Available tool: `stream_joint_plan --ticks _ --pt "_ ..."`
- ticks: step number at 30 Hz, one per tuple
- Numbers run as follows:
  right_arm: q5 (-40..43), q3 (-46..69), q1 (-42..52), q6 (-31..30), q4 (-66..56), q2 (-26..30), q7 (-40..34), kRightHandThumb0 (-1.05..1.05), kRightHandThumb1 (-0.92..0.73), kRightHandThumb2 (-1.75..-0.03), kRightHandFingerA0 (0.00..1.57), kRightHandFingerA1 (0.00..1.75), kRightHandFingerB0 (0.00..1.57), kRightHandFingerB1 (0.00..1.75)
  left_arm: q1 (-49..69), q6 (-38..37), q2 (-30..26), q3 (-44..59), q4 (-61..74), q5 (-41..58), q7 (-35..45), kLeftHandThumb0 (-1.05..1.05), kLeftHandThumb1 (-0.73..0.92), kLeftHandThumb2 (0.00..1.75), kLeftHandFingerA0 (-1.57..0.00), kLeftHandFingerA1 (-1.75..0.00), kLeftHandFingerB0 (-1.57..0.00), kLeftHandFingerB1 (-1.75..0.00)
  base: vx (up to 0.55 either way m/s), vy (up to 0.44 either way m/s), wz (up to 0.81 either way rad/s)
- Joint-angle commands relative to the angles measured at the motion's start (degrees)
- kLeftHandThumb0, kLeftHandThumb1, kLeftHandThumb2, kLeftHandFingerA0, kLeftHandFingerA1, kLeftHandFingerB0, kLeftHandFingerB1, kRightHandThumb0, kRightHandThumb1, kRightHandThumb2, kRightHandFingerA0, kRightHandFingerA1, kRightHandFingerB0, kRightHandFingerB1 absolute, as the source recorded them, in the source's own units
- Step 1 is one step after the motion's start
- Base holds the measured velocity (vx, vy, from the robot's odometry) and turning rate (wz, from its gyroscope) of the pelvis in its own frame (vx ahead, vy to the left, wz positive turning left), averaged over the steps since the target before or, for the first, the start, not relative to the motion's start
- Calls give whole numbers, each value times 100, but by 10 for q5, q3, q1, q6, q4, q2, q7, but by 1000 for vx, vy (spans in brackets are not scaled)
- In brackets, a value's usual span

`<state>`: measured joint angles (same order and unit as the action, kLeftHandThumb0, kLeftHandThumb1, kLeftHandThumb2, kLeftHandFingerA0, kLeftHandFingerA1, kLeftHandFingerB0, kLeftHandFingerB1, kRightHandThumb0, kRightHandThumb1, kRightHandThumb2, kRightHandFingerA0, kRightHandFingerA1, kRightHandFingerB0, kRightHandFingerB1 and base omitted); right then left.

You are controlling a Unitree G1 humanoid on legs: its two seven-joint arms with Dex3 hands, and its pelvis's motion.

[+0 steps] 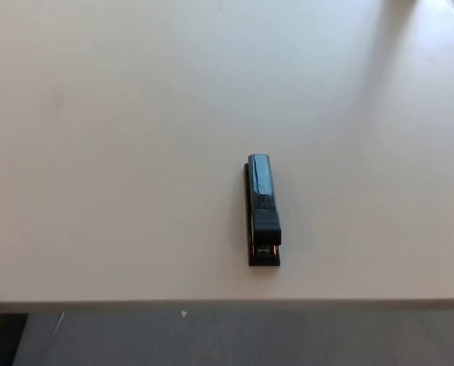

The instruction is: The robot uses its right hand to press on the stapler that is in the middle of the desk

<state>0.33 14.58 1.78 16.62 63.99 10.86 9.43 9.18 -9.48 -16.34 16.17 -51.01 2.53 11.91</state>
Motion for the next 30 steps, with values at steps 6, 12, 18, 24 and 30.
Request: stream_joint_plan --ticks 6,12,18,24,30 --pt "66 86 -44 43 59 45 -17 -54 -75 -87 47 51 8 28 -23 -111 -37 54 -66 53 69 -51 92 79 -1 -19 -3 -24 0 0 0" --pt "87 149 -38 24 89 92 -76 -50 -83 -64 72 46 9 26 -33 -133 -46 59 -90 56 84 -51 91 84 -1 -18 -2 -21 0 0 0" --pt "141 246 -14 9 116 130 -109 -27 -70 -115 67 65 0 48 -26 -140 -46 61 -89 58 80 -53 92 78 -1 -18 -2 -22 0 0 0" --pt "137 252 -21 7 116 130 -112 -27 -70 -115 67 65 0 48 -33 -143 -48 62 -94 60 80 -53 92 78 -1 -18 -2 -22 0 0 0" --pt "234 374 -13 47 103 229 -188 11 -75 -66 73 49 44 41 -40 -150 -51 69 -103 72 95 -53 92 88 -1 -19 -3 -21 0 0 0"
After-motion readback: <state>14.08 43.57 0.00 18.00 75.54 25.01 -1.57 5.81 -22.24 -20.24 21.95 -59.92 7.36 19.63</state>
